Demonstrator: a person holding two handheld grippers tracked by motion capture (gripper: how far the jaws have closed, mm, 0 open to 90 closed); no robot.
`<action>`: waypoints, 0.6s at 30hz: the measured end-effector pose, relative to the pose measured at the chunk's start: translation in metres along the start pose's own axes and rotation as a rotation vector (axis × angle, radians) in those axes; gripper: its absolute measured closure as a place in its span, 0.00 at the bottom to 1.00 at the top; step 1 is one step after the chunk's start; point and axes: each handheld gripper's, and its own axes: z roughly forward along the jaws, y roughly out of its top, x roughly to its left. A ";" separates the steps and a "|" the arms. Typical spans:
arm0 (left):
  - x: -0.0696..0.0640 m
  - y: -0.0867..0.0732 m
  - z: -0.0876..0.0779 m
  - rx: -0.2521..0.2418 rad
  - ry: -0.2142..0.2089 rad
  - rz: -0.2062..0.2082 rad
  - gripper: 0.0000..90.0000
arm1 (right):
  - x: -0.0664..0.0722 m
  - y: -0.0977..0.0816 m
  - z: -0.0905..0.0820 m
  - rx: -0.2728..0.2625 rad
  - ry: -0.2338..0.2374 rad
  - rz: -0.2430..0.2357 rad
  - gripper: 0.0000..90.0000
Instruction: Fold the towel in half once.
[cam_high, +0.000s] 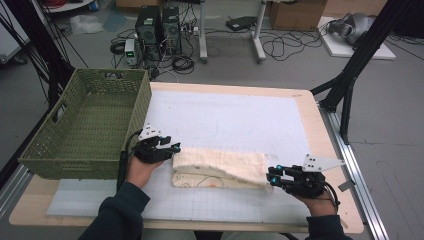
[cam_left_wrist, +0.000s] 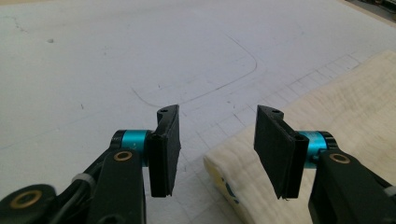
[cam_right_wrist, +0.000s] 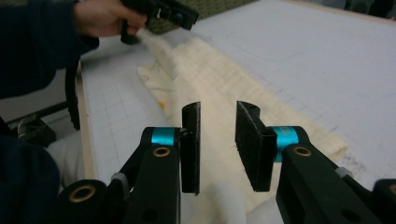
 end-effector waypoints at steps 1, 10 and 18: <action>0.000 0.000 0.000 0.007 0.000 0.001 0.56 | -0.001 0.002 0.000 -0.004 -0.015 0.006 0.76; -0.005 -0.013 0.000 0.075 -0.026 0.013 0.56 | -0.021 -0.002 0.038 0.173 -0.299 0.046 0.67; -0.009 -0.028 -0.002 0.127 -0.065 0.009 0.57 | -0.031 -0.012 0.056 0.241 -0.364 0.116 0.60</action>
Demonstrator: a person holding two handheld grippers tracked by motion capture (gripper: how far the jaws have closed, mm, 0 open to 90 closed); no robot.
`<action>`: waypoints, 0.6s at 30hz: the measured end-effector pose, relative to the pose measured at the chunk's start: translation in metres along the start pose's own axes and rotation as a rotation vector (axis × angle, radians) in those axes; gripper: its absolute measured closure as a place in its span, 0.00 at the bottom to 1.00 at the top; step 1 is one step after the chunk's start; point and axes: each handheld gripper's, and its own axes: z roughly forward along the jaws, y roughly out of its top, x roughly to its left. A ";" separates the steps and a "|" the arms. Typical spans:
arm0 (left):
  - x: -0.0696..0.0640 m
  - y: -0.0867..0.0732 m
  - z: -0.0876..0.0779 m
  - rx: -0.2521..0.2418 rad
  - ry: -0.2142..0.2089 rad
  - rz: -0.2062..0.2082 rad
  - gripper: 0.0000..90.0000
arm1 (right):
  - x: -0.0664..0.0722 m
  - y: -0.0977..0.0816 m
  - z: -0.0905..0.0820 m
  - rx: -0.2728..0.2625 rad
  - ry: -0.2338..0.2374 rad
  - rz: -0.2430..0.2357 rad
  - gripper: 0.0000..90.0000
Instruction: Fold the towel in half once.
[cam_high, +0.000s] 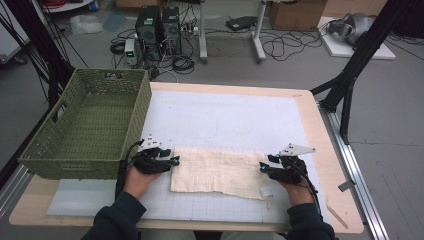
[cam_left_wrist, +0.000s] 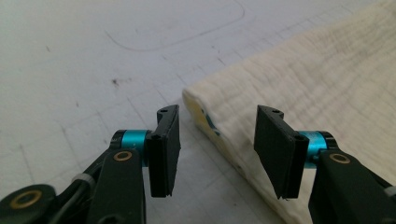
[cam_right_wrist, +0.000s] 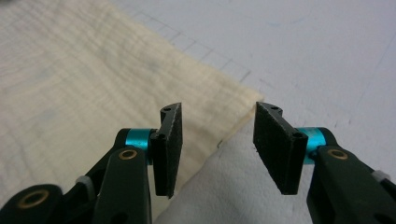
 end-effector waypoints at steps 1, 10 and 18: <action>-0.001 0.000 0.000 0.009 -0.001 0.002 0.59 | 0.000 -0.002 0.002 0.012 0.009 0.010 0.61; -0.008 -0.001 -0.008 0.002 -0.004 0.047 0.96 | 0.001 -0.006 0.003 0.000 0.060 -0.014 0.98; 0.003 0.003 -0.016 -0.105 -0.053 -0.033 0.96 | -0.003 -0.001 0.000 -0.050 0.051 0.010 0.98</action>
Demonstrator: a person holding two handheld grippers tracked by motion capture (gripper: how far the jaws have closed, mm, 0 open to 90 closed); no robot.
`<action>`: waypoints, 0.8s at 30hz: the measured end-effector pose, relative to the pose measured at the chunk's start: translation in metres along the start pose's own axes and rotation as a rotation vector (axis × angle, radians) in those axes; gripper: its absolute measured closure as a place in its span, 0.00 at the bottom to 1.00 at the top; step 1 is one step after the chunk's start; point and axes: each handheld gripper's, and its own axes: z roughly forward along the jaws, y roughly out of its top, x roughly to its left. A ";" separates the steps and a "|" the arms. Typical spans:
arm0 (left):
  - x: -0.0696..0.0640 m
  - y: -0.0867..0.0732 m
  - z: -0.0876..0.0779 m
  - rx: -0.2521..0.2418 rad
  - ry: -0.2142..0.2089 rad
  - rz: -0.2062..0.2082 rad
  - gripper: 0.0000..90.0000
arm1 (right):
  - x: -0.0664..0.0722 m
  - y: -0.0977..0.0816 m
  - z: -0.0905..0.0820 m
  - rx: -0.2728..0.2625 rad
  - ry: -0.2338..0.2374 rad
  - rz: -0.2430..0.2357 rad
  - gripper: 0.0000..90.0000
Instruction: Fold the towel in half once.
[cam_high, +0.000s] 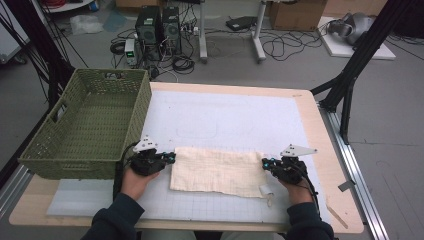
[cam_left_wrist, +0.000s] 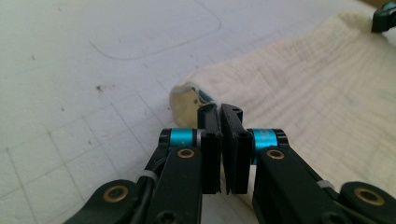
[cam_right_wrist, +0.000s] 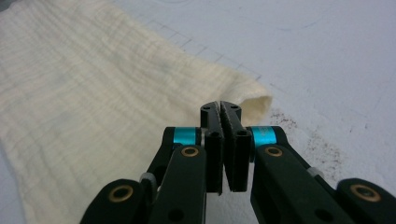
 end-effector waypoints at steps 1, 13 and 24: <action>0.001 0.001 0.000 -0.008 0.005 -0.002 0.96 | -0.002 0.001 0.000 -0.005 -0.002 0.000 0.98; 0.002 0.005 0.012 0.033 0.086 -0.007 0.97 | -0.011 0.015 0.016 -0.003 -0.072 0.018 0.98; 0.002 0.001 0.010 0.047 0.141 -0.023 0.67 | -0.008 0.014 0.017 0.037 -0.179 0.008 0.80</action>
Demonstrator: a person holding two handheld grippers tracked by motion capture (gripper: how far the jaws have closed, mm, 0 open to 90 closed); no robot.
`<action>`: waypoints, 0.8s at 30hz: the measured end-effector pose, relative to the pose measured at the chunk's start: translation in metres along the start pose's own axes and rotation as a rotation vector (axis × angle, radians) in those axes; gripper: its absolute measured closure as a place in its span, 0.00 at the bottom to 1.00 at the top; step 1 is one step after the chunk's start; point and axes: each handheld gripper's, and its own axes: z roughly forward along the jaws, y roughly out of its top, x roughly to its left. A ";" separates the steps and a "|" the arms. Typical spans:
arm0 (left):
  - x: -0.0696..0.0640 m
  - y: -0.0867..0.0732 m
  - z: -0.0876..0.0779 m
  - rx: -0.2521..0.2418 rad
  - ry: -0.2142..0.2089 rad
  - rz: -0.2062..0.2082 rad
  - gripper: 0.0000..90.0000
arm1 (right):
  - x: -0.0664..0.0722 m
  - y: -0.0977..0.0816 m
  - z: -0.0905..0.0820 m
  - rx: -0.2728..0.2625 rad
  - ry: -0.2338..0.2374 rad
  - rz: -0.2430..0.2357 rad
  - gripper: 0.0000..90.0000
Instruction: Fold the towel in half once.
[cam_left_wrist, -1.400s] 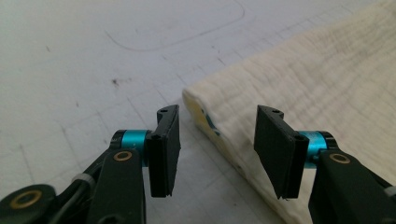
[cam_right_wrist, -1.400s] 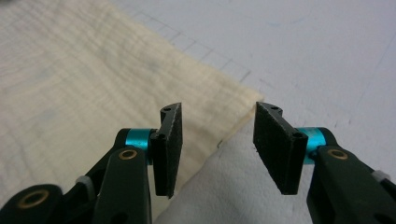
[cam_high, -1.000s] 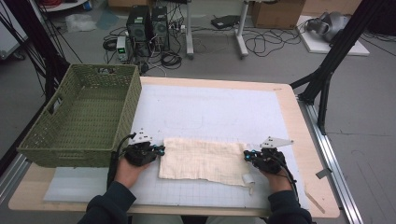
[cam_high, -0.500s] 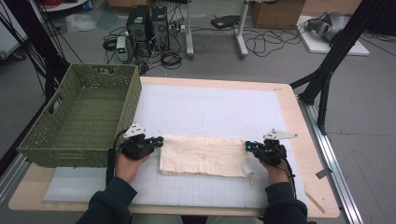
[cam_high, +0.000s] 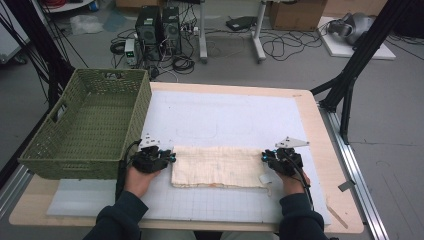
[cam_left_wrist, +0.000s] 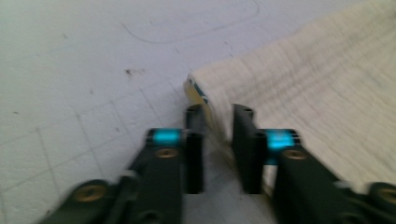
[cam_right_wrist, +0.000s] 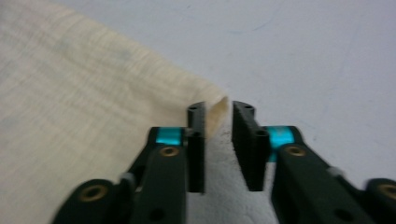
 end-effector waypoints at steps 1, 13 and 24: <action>0.000 0.001 0.000 -0.015 0.000 0.001 0.63 | -0.001 0.000 -0.002 -0.014 0.002 0.006 0.79; 0.009 0.023 0.027 -0.040 -0.003 -0.033 0.52 | 0.000 0.021 0.020 -0.045 0.019 0.002 0.53; 0.003 0.014 0.032 0.068 -0.013 0.055 0.84 | -0.005 0.015 0.036 0.067 0.074 -0.003 0.69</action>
